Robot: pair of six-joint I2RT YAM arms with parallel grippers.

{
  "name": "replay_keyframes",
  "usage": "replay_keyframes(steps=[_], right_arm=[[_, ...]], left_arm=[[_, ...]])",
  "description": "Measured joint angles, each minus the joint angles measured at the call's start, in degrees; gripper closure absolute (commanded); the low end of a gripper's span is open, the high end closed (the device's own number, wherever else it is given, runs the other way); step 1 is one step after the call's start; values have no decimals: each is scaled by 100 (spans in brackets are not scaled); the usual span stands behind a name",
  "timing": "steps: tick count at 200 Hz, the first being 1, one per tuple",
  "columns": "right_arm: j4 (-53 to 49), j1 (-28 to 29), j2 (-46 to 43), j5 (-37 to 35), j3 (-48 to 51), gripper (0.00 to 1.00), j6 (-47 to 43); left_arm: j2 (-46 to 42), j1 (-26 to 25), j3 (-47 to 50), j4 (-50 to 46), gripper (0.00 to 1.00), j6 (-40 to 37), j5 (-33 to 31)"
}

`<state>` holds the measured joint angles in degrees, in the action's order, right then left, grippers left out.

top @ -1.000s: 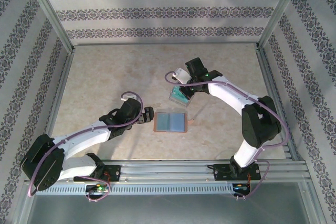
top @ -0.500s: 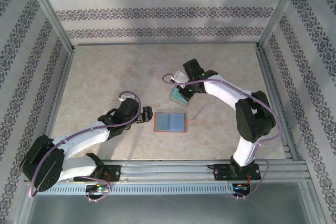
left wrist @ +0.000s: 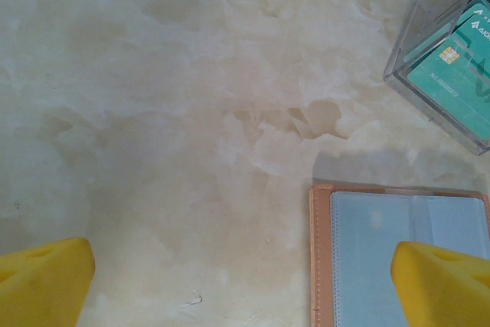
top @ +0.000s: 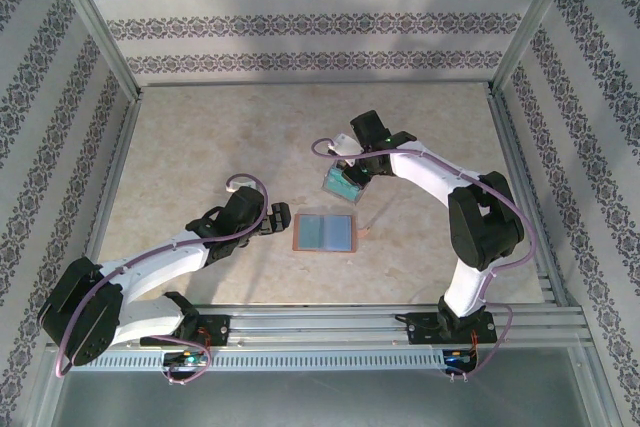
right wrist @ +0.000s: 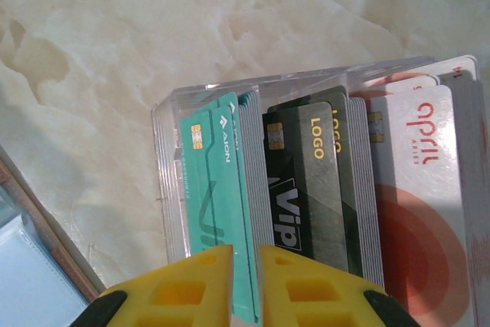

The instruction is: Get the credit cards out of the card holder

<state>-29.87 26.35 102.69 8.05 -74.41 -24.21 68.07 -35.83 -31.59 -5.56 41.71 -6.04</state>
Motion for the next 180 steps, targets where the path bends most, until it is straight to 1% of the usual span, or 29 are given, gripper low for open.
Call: replay_keyframes(steps=[42, 53, 62, 73, 87, 100, 108, 135, 152, 180], right_arm=[[-17, 0, -20, -59, -11, 75, 216], [-28, 0, -63, -125, -11, 75, 361], [-57, 4, -129, -186, -11, 74, 557], [-85, 17, -232, -306, -11, 71, 802], [-142, 74, -409, -494, -9, 69, 1226], [-170, 173, -601, -656, 24, 64, 1674], [-195, 267, -745, -728, 74, 62, 2020], [-319, 704, -1088, -935, 323, 60, 2988], [-459, 1086, -1117, -1115, 461, 57, 3622], [-662, 1707, -1058, -1276, 608, 56, 4500]], left_arm=[[0, 46, 0, 0, 1, 0, -2], [0, 61, 0, 0, 1, 0, 0], [-7, 72, 0, 0, 1, 0, -7], [-22, 76, 0, 0, 1, 2, -4], [-70, 90, 20, 15, 1, 31, -24], [-151, 122, 76, 35, 1, 76, -59], [-214, 151, 127, 37, 1, 111, -90], [-468, 295, 343, 39, 1, 328, -271], [-719, 431, 542, 42, 1, 479, -369], [-1178, 619, 890, 37, 1, 669, -501]])
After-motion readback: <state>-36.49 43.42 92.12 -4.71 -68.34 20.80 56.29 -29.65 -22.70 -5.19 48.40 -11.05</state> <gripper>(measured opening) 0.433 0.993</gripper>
